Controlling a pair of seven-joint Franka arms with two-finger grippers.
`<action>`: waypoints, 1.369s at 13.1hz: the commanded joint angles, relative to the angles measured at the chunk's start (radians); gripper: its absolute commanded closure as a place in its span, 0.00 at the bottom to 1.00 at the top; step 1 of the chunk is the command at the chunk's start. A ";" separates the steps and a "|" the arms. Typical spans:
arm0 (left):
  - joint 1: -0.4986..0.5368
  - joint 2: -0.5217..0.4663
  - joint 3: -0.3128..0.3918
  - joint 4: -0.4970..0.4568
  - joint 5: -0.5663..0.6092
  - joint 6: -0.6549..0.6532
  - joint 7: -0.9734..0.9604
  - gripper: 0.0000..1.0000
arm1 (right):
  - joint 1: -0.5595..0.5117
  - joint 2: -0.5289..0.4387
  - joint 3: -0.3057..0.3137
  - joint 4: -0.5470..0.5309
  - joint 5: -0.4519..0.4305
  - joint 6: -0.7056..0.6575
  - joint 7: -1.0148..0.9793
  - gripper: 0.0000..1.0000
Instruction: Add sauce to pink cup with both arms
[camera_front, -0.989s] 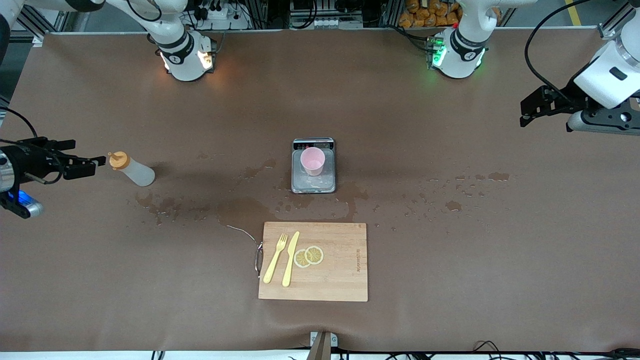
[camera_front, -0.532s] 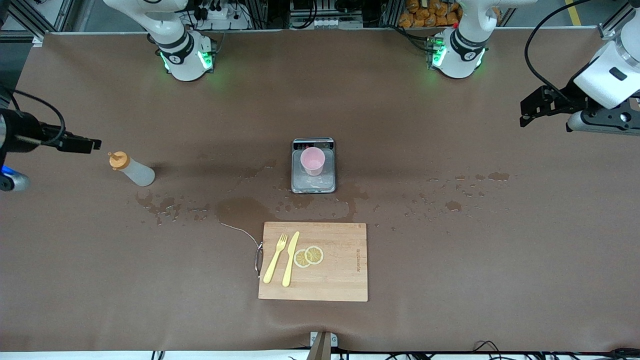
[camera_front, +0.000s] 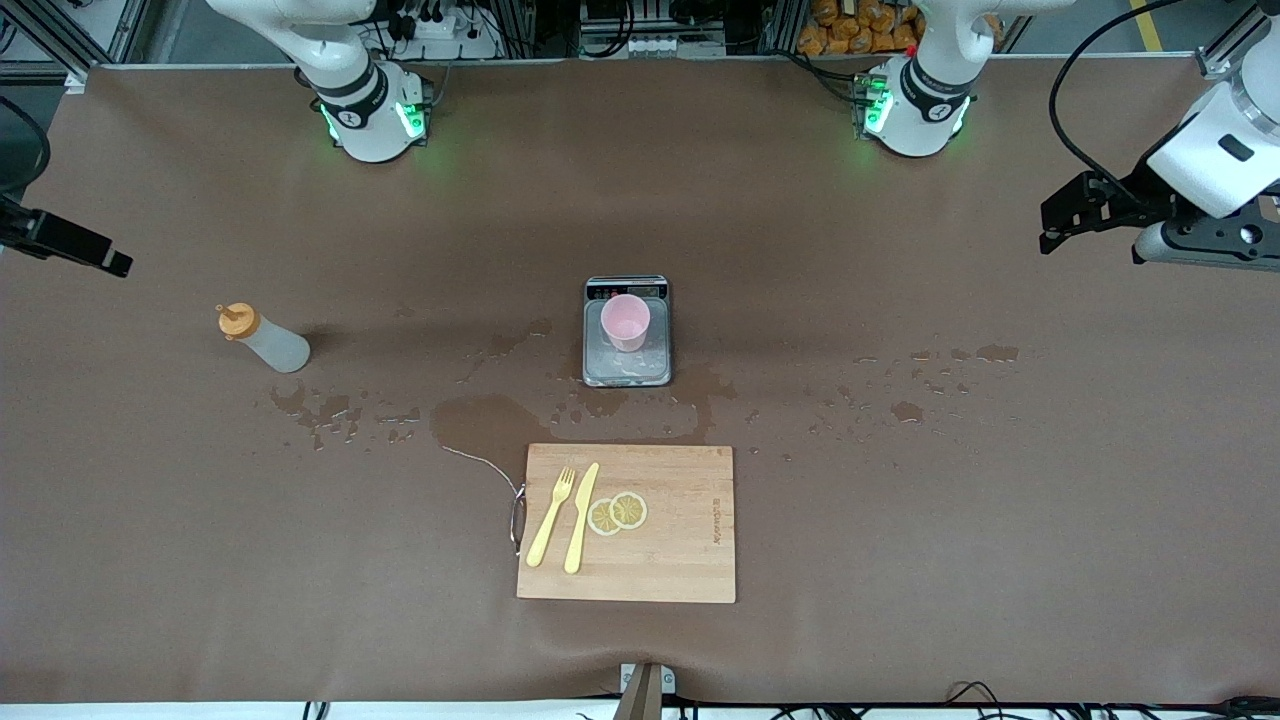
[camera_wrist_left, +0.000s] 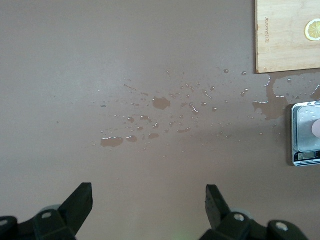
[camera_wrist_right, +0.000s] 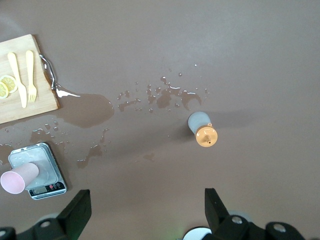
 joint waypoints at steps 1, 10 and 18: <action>0.003 -0.004 -0.003 0.003 0.014 -0.006 0.011 0.00 | 0.003 -0.112 0.011 -0.153 -0.047 0.096 -0.055 0.00; 0.003 -0.003 -0.003 0.003 0.014 -0.006 0.011 0.00 | 0.012 -0.186 0.009 -0.323 -0.053 0.236 -0.069 0.00; 0.005 -0.003 -0.003 0.003 0.014 -0.005 0.011 0.00 | 0.018 -0.175 0.009 -0.319 -0.071 0.241 -0.068 0.00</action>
